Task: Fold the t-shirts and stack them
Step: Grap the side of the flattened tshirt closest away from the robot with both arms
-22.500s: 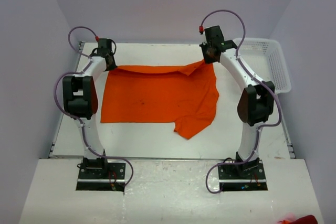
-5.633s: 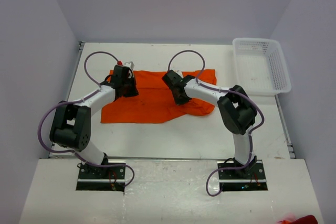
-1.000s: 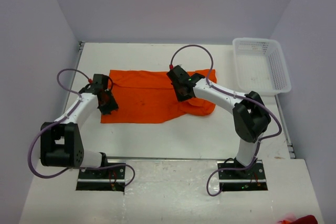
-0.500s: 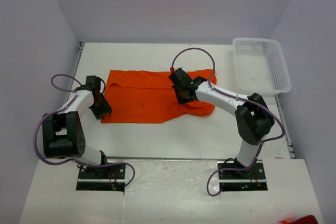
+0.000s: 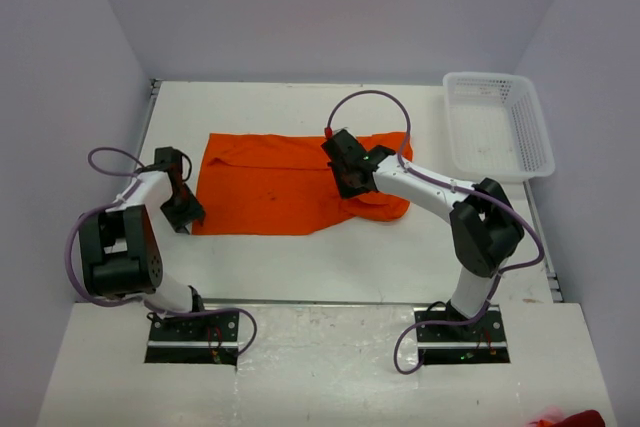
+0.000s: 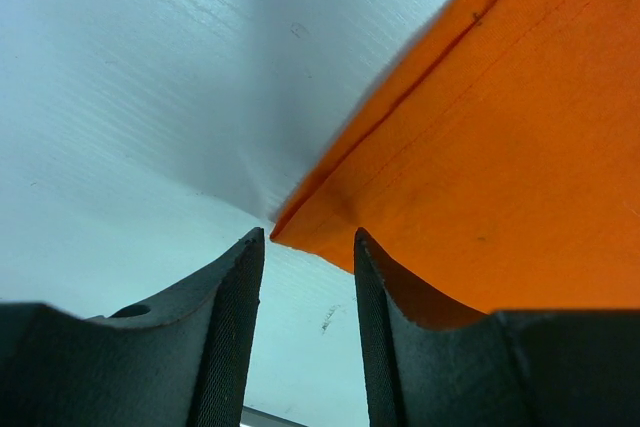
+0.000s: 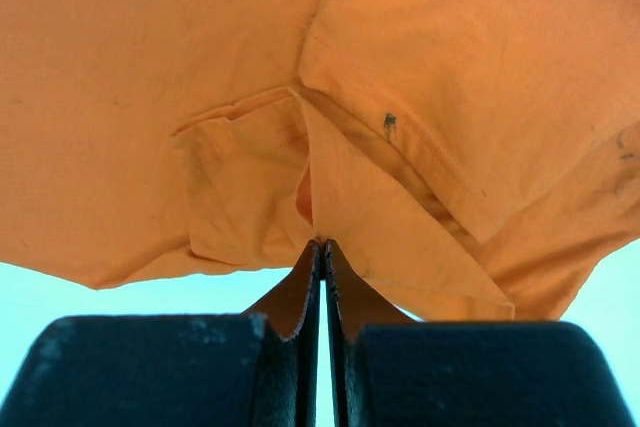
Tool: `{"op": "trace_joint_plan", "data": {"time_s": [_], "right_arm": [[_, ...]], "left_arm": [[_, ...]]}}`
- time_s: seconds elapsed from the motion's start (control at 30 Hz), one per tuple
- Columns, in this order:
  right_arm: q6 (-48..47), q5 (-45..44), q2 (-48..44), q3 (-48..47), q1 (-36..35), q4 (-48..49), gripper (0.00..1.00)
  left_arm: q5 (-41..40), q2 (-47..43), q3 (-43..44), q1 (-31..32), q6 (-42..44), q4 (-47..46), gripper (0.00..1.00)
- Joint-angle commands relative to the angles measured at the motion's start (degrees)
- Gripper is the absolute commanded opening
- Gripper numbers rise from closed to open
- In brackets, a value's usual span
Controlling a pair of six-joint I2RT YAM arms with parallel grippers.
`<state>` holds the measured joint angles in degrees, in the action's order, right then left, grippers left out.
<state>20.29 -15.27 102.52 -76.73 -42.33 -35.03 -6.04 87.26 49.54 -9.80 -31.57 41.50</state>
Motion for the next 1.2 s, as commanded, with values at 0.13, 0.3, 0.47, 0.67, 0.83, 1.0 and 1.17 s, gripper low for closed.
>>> {"op": "trace_joint_plan", "data": {"time_s": [0.13, 0.3, 0.47, 0.67, 0.83, 1.0, 1.17], "right_arm": [[0.18, 0.24, -3.20, -0.09, -0.04, 1.36, 0.00], [0.18, -0.03, -3.29, 0.00, -0.13, 1.28, 0.00], [0.27, -0.46, -3.20, -0.18, -0.04, 0.75, 0.00], [1.76, -5.29, -5.30, 0.09, 0.14, -2.50, 0.00], [4.05, -10.64, -10.84, 1.58, 0.31, -7.59, 0.00], [6.68, -12.94, -19.10, 6.41, 1.28, -11.36, 0.00], [9.66, -14.43, -26.14, 9.84, 1.46, -15.15, 0.00]], "left_arm": [[0.86, 2.64, 0.65, -0.83, 1.87, 0.08, 0.43], [1.21, 5.02, 0.03, -1.09, 1.87, -1.15, 0.40], [2.26, 6.60, -0.49, -1.88, 2.22, -2.65, 0.15], [4.46, 4.32, -0.67, -2.85, 2.39, -2.38, 0.00], [10.86, 0.89, -1.46, -3.12, 2.30, -2.38, 0.00], [17.90, -3.23, -2.69, -3.12, 2.57, -1.95, 0.00], [21.51, -7.10, -3.13, -3.20, 3.27, -0.80, 0.00]]}}
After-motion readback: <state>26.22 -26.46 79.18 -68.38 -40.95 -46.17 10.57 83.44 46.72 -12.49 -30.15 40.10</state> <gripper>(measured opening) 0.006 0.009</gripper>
